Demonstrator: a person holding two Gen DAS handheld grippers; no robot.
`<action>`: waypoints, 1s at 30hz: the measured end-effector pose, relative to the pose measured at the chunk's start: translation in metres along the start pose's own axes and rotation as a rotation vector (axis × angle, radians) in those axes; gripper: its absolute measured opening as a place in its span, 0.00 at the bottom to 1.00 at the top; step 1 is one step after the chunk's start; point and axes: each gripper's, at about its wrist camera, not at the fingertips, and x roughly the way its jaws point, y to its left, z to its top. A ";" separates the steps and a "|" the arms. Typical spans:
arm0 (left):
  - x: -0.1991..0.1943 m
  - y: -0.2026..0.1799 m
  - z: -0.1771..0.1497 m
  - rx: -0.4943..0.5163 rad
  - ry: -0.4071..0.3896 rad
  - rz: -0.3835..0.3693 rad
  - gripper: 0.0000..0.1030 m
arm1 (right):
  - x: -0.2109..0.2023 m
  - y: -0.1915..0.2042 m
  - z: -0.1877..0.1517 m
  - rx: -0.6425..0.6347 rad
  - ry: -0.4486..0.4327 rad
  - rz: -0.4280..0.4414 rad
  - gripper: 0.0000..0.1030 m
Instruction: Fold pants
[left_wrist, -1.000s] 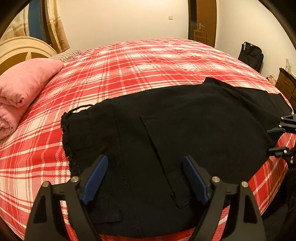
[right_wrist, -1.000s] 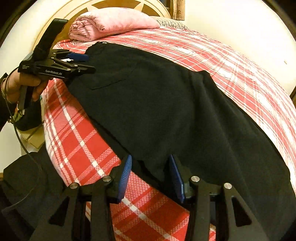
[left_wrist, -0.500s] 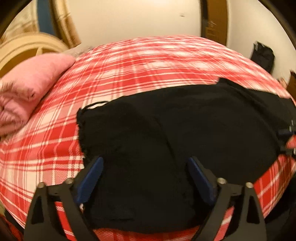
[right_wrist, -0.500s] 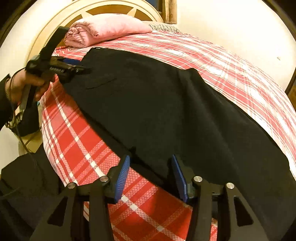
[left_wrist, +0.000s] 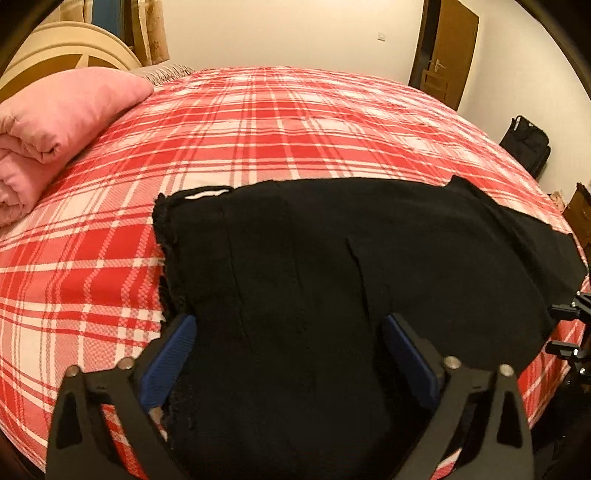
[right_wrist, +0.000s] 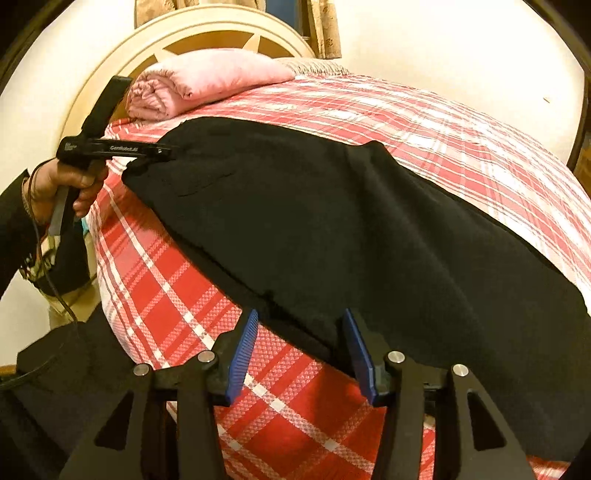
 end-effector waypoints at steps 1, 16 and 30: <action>-0.004 0.000 0.000 -0.005 -0.006 0.005 0.85 | 0.001 0.000 0.000 -0.001 0.003 -0.002 0.49; -0.015 0.025 0.002 -0.036 -0.049 0.012 0.34 | -0.019 -0.010 -0.001 -0.019 -0.014 0.013 0.52; -0.070 -0.002 0.014 0.041 -0.214 0.274 0.80 | -0.073 -0.145 -0.022 0.322 -0.073 -0.182 0.53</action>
